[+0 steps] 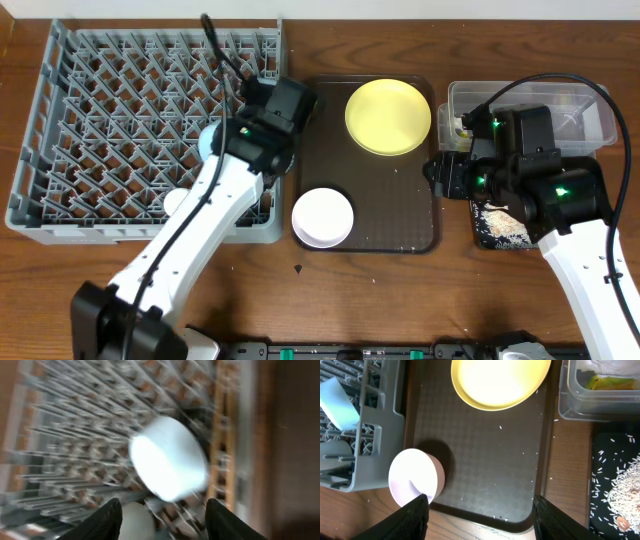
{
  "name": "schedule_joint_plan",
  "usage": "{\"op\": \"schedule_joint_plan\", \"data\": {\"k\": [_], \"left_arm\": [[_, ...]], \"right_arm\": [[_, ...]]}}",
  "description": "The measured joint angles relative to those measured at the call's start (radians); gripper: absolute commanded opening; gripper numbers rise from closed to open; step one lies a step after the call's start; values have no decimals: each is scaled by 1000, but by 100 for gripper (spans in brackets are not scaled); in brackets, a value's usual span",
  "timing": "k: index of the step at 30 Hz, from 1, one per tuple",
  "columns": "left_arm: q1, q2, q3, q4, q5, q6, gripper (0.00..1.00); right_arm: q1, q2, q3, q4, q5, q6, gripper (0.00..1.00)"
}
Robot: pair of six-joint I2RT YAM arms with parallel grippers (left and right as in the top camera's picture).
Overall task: Sort waste into correct bins and load items into the dishwasher
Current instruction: 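Reach to the white bowl on the brown tray and grasp its rim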
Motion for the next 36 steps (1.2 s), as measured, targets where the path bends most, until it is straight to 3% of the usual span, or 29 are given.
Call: {"op": "schedule_joint_plan", "data": {"k": [8,13,22,28,32,36], "left_arm": [[-5,-18,-6,-105,458,13,53],[-58,-18,-72,-95,600,-57,47],[-151,26,-307,51,513,-294,47],[-174,121,-335,137,468,-344,46],[-180,169,-335,171,475,-355,40],[-180,173,-335,218,523,-347,26]], "right_arm": [[0,0,0,-3,0,0,65],[0,0,0,-5,0,0,65],[0,0,0,-4,0,0,65],[0,0,0,-3,0,1,65],[0,0,0,-3,0,1,65],[0,0,0,-3,0,1,66]]}}
